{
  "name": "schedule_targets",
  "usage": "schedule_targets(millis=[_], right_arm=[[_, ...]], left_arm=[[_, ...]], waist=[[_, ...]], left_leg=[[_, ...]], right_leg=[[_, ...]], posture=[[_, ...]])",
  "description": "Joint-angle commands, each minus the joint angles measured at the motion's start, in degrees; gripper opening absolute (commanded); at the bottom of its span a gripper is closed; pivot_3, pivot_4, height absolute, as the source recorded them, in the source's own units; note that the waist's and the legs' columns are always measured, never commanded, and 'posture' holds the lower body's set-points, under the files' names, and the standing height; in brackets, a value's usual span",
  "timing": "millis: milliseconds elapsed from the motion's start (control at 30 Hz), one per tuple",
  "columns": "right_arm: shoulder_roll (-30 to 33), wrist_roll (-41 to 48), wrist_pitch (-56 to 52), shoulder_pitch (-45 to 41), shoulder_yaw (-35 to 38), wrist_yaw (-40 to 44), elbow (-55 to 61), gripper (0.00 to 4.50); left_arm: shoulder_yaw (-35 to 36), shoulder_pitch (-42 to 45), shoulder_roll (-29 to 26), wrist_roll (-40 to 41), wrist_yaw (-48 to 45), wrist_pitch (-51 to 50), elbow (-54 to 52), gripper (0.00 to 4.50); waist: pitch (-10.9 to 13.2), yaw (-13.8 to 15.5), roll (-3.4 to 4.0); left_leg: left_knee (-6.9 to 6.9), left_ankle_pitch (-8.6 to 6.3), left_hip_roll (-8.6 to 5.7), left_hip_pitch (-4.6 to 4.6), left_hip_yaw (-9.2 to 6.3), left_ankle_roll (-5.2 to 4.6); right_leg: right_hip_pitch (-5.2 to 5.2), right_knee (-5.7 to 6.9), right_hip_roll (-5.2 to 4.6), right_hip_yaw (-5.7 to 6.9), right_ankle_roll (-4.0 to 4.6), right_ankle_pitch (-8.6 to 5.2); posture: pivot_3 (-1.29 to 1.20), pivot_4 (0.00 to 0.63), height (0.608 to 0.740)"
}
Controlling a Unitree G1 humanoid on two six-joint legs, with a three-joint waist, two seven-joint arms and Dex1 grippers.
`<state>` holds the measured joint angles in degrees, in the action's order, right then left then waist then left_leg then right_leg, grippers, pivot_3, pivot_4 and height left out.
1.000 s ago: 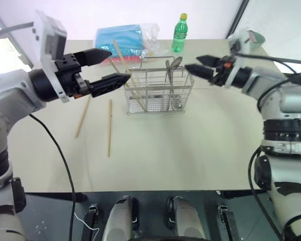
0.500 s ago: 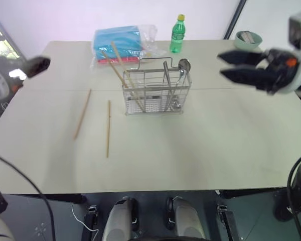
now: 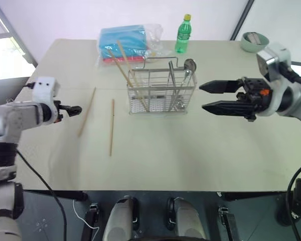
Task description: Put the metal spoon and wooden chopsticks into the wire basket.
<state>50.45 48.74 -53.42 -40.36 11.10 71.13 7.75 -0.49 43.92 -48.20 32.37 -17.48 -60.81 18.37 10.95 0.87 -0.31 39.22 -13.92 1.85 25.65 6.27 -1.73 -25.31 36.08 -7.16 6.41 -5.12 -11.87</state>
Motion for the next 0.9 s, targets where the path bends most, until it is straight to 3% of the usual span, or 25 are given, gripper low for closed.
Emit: schedule_targets(millis=[33, 233, 433, 533, 767, 900], right_arm=[[0.4, 2.3, 0.1, 0.1, 2.0, -0.7, 2.3, 3.89], [0.8, 3.2, 0.2, 1.5, 2.2, -2.2, 3.9, 3.89], [1.3, 4.1, 0.0, 2.2, 3.3, -3.7, 4.3, 3.89], [1.6, 4.4, 0.0, 2.5, 3.6, -3.9, 4.5, 3.95], [1.8, 4.8, 0.4, 2.8, 3.4, -4.7, 4.3, 3.95], [1.4, 4.6, 1.0, 2.9, 3.1, -5.0, 3.9, 3.95]], left_arm=[[-3.3, 7.3, 3.6, -7.9, -4.5, 9.5, 12.2, 4.5], [-5.2, 17.3, 10.9, -16.6, -8.5, 20.4, 32.2, 4.5], [-3.9, 22.1, 14.6, -22.1, -8.9, 26.6, 46.6, 4.5], [-2.7, 22.8, 15.4, -23.3, -8.5, 27.9, 50.1, 3.65], [0.4, 24.5, 16.1, -24.9, -9.1, 28.6, 52.6, 0.16], [2.6, 25.8, 15.9, -25.1, -7.7, 29.1, 52.4, 0.07]], waist=[[0.0, 0.1, -0.03], [0.0, -0.1, -0.08], [0.0, -0.2, -0.09], [0.0, -0.2, -0.09], [0.0, 0.0, -0.11], [0.0, -0.1, -0.11]], left_leg=[[0.01, 0.0, -0.01, 0.01, 0.01, -0.02], [0.04, -0.01, -0.02, 0.09, 0.06, -0.08], [0.03, -0.09, 0.01, 0.09, 0.08, -0.22], [0.05, -0.12, 0.01, 0.08, 0.07, -0.28], [0.08, -0.14, -0.01, 0.08, 0.07, -0.31], [0.09, -0.15, -0.01, 0.08, 0.05, -0.32]], right_leg=[[0.0, -0.02, 0.0, 0.0, 0.0, 0.0], [-0.05, -0.01, 0.0, 0.01, -0.02, 0.01], [-0.11, 0.03, 0.0, 0.01, -0.02, 0.01], [-0.09, 0.04, -0.03, 0.01, -0.02, 0.01], [-0.06, 0.06, -0.08, 0.02, -0.02, 0.01], [-0.07, 0.07, -0.08, 0.03, -0.02, 0.01]], posture=[[0.0, 0.15, 0.707], [0.0, 0.15, 0.707], [0.0, 0.15, 0.707], [0.0, 0.15, 0.707], [0.0, 0.15, 0.707], [0.0, 0.15, 0.707]])
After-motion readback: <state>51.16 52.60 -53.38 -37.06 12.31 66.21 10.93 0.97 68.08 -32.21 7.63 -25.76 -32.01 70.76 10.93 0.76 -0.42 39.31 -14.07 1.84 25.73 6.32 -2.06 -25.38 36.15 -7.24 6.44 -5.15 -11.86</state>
